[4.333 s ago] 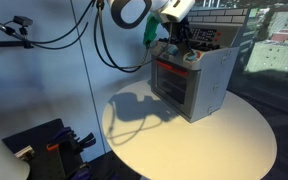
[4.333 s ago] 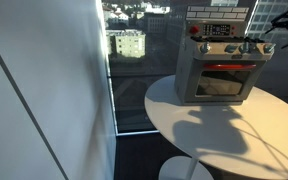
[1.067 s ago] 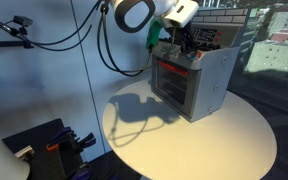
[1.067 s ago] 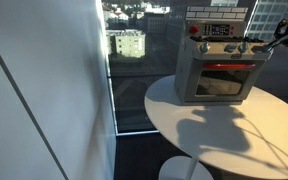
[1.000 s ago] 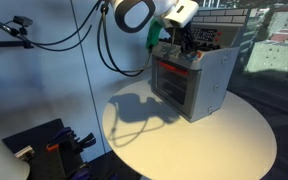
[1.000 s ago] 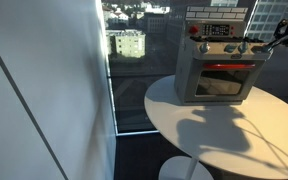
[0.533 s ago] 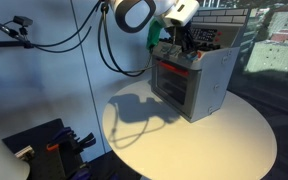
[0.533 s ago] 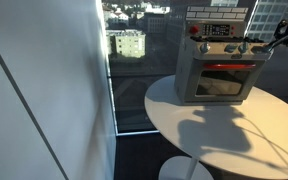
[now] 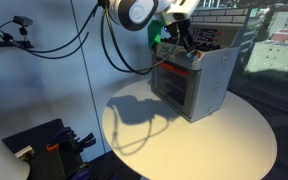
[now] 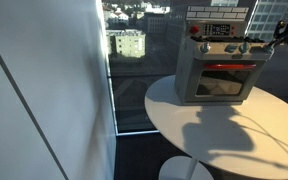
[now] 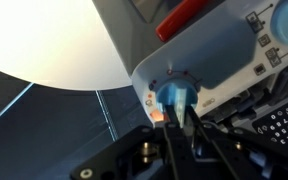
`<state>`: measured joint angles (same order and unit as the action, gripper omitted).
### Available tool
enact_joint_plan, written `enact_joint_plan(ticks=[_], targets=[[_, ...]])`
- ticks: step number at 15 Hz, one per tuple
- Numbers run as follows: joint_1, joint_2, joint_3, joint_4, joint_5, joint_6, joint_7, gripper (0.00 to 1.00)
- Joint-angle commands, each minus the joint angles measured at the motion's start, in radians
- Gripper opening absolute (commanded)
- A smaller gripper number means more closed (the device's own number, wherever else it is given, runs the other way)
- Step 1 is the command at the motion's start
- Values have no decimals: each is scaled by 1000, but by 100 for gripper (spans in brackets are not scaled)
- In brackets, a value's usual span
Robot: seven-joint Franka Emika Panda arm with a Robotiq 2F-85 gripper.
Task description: Turn the knob of the stove on the right in an anticlockwise direction
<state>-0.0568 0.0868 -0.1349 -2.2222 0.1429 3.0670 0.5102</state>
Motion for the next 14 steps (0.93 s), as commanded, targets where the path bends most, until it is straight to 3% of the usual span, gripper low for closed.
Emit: enact_joint_plan(ticks=[1, 14], targets=[[14, -40, -39, 5, -122, -78, 29, 5], [11, -52, -37, 58, -399, -229, 35, 5]])
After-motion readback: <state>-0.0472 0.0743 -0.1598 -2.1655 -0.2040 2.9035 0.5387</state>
